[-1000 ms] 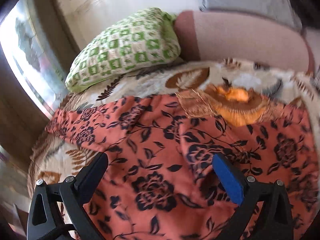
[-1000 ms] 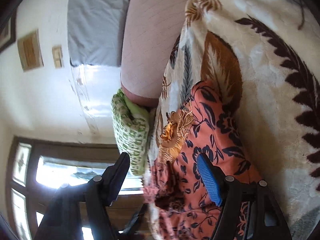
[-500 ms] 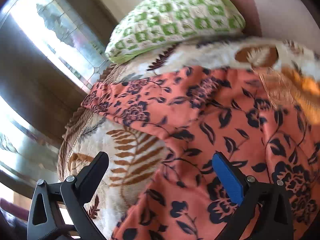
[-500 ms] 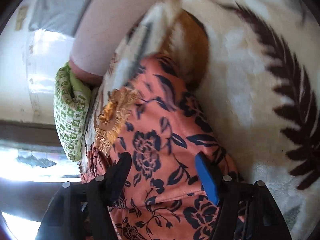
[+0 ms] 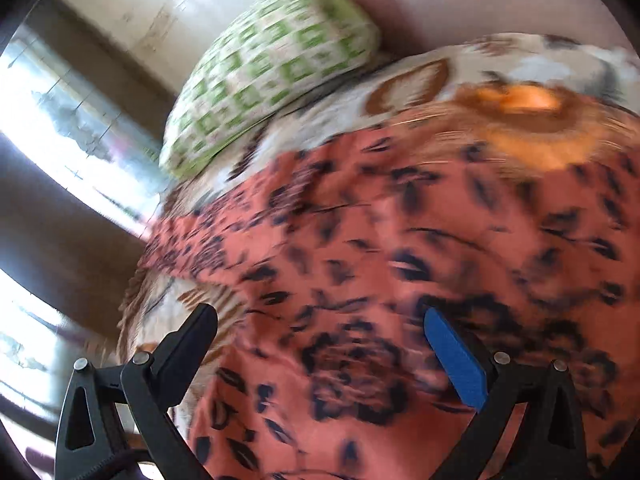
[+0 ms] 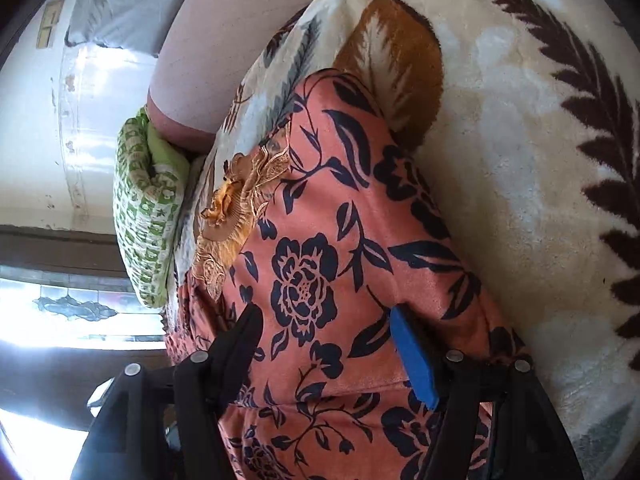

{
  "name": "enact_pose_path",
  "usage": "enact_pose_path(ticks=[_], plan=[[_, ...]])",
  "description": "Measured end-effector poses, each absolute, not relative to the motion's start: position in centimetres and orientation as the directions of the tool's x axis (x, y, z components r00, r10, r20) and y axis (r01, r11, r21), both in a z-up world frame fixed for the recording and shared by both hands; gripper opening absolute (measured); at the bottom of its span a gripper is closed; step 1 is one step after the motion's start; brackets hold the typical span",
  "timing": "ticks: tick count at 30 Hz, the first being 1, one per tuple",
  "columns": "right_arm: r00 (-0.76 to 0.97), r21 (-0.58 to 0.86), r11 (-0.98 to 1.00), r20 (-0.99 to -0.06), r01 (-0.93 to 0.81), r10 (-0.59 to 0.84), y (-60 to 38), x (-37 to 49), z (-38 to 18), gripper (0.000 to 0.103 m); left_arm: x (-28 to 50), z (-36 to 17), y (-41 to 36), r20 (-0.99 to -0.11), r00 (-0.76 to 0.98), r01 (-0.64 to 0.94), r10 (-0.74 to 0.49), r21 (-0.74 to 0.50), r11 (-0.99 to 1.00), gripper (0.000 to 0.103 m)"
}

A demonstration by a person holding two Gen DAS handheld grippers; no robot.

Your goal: Fold small clothes

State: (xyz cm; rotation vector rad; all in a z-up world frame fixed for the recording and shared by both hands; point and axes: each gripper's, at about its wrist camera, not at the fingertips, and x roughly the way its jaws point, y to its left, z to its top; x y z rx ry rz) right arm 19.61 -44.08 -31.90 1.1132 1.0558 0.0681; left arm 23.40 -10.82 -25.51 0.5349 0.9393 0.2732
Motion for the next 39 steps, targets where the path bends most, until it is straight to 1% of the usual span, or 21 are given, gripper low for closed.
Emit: enact_pose_path(ticks=[2, 5, 6, 8, 10, 12, 14, 16, 17, 19, 22, 25, 27, 28, 30, 33, 35, 36, 38, 39], plan=[[0.536, 0.745, 0.511, -0.665, 0.429, 0.519, -43.9, 19.8, -31.7, 0.071, 24.5, -25.1, -7.8, -0.667, 0.547, -0.077, 0.506, 0.561, 0.824, 0.103], [0.538, 0.741, 0.518, -0.669, 0.428, 0.513, -43.3, 20.3, -31.7, 0.072, 25.5, -24.3, -2.6, -0.662, 0.473, -0.197, 0.581, 0.563, 0.802, 0.103], [0.540, 0.741, 0.516, -0.668, 0.429, 0.511, -43.3, 20.3, -31.7, 0.073, 25.5, -23.8, -1.4, -0.679, 0.455, -0.224, 0.577, 0.539, 0.812, 0.103], [0.544, 0.740, 0.521, -0.669, 0.425, 0.506, -43.2, 20.3, -31.6, 0.074, 24.6, -22.5, -0.5, -0.709, 0.476, -0.240, 0.521, 0.465, 0.852, 0.103], [0.546, 0.732, 0.536, -0.676, 0.420, 0.495, -43.0, 20.3, -31.5, 0.076, 23.4, -21.9, -2.1, -0.720, 0.516, -0.184, 0.463, 0.435, 0.881, 0.103], [0.549, 0.723, 0.553, -0.683, 0.414, 0.482, -42.7, 20.4, -31.4, 0.078, 21.6, -22.2, -5.6, -0.742, 0.557, -0.052, 0.372, 0.416, 0.908, 0.103], [0.551, 0.711, 0.576, -0.691, 0.403, 0.468, -42.3, 20.5, -31.2, 0.078, 20.7, -23.0, -8.5, -0.749, 0.572, 0.021, 0.335, 0.422, 0.906, 0.103], [0.552, 0.703, 0.592, -0.696, 0.394, 0.459, -42.1, 20.4, -31.1, 0.078, 20.6, -23.9, -10.5, -0.721, 0.585, 0.033, 0.372, 0.480, 0.877, 0.103], [0.554, 0.702, 0.597, -0.696, 0.390, 0.457, -42.0, 20.4, -31.1, 0.078, 20.9, -24.8, -11.1, -0.706, 0.576, 0.024, 0.411, 0.517, 0.856, 0.103], [0.556, 0.704, 0.596, -0.693, 0.386, 0.459, -42.1, 20.3, -31.1, 0.078, 22.0, -26.0, -11.1, -0.710, 0.539, 0.004, 0.454, 0.541, 0.841, 0.103], [0.554, 0.713, 0.583, -0.687, 0.390, 0.469, -42.4, 20.4, -31.3, 0.078, 23.5, -25.9, -9.6, -0.672, 0.530, -0.071, 0.517, 0.573, 0.817, 0.103], [0.555, 0.720, 0.573, -0.682, 0.392, 0.476, -42.5, 20.5, -31.4, 0.080, 25.2, -25.2, -6.2, -0.642, 0.493, -0.182, 0.586, 0.583, 0.792, 0.103], [0.556, 0.719, 0.574, -0.682, 0.392, 0.476, -42.5, 20.5, -31.4, 0.081, 26.1, -24.8, -3.7, -0.669, 0.439, -0.228, 0.600, 0.563, 0.794, 0.103], [0.556, 0.719, 0.575, -0.682, 0.390, 0.475, -42.4, 20.6, -31.3, 0.083, 25.7, -23.9, -2.9, -0.696, 0.450, -0.237, 0.559, 0.510, 0.827, 0.103], [0.560, 0.720, 0.577, -0.680, 0.386, 0.474, -42.2, 20.6, -31.3, 0.085, 24.2, -22.7, -3.7, -0.693, 0.501, -0.211, 0.518, 0.482, 0.850, 0.103], [0.562, 0.712, 0.591, -0.685, 0.380, 0.464, -41.9, 20.8, -31.2, 0.087, 21.6, -23.3, -7.5, -0.699, 0.566, -0.044, 0.437, 0.503, 0.863, 0.103], [0.564, 0.706, 0.601, -0.688, 0.374, 0.457, -41.7, 20.8, -31.1, 0.087, 20.4, -24.3, -9.3, -0.722, 0.566, 0.028, 0.397, 0.498, 0.867, 0.103], [0.565, 0.705, 0.603, -0.688, 0.372, 0.456, -41.6, 20.8, -31.0, 0.087, 20.4, -24.6, -9.9, -0.728, 0.563, 0.045, 0.392, 0.500, 0.865, 0.103], [0.567, 0.707, 0.604, -0.686, 0.369, 0.456, -41.6, 20.7, -31.0, 0.087, 20.6, -25.8, -10.8, -0.709, 0.555, 0.042, 0.435, 0.546, 0.837, 0.103], [0.568, 0.708, 0.603, -0.684, 0.368, 0.457, -41.6, 20.7, -31.0, 0.087, 21.0, -26.1, -10.9, -0.711, 0.546, 0.034, 0.443, 0.547, 0.837, 0.103]])
